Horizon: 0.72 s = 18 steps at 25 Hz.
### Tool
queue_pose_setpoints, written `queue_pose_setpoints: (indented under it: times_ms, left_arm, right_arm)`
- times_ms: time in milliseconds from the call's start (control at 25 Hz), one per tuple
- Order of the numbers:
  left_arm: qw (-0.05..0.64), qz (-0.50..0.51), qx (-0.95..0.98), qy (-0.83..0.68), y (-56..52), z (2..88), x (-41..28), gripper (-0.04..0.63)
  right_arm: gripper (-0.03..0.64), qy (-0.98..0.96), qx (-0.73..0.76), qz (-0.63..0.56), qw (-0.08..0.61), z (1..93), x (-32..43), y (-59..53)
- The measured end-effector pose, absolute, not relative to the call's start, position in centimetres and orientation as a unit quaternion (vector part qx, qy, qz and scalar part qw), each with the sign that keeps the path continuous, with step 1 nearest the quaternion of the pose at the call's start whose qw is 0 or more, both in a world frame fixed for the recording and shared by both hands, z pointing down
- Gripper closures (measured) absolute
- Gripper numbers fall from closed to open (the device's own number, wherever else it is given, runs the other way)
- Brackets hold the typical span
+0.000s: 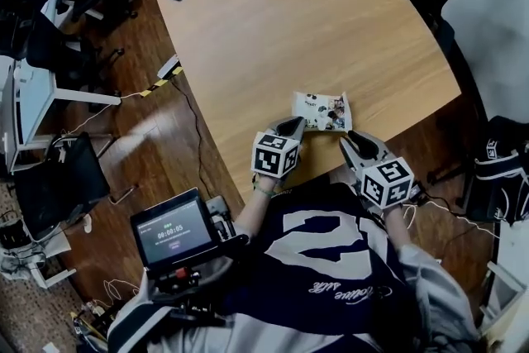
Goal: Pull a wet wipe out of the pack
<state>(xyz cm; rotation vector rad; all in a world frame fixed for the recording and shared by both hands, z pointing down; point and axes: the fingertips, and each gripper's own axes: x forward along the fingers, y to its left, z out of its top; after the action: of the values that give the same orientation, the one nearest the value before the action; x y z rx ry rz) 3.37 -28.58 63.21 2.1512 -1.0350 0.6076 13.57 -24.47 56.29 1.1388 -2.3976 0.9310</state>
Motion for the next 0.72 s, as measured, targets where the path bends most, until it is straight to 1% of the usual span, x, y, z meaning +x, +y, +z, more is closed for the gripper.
queue_pose_setpoints:
  times_ms: [120,200,400,600,680,720]
  left_arm:
    - [0.308,0.270,0.827,-0.385,-28.6,64.0,3.6,0.592]
    - [0.297,0.280,0.828,-0.385,-28.8,64.2,3.7,0.592]
    - [0.278,0.293,0.829,-0.386,-28.8,64.7,4.0,0.592]
    - [0.276,0.295,0.827,-0.390,-28.7,64.8,4.1,0.592]
    - [0.276,0.296,0.826,-0.392,-28.7,64.7,4.0,0.592]
    - [0.276,0.297,0.826,-0.392,-28.7,64.7,4.0,0.592]
  right_arm:
    - [0.515,-0.843,0.385,0.330,0.180,56.8,12.3,-25.6]
    - [0.489,-0.844,0.374,0.331,0.196,57.5,11.2,-26.3]
    - [0.489,-0.831,0.373,0.346,0.226,59.4,9.4,-27.9]
    - [0.490,-0.813,0.382,0.355,0.258,61.2,8.5,-28.5]
    - [0.512,-0.808,0.393,0.339,0.276,61.4,8.7,-28.7]
    - [0.552,-0.806,0.398,0.336,0.282,61.5,8.9,-28.8]
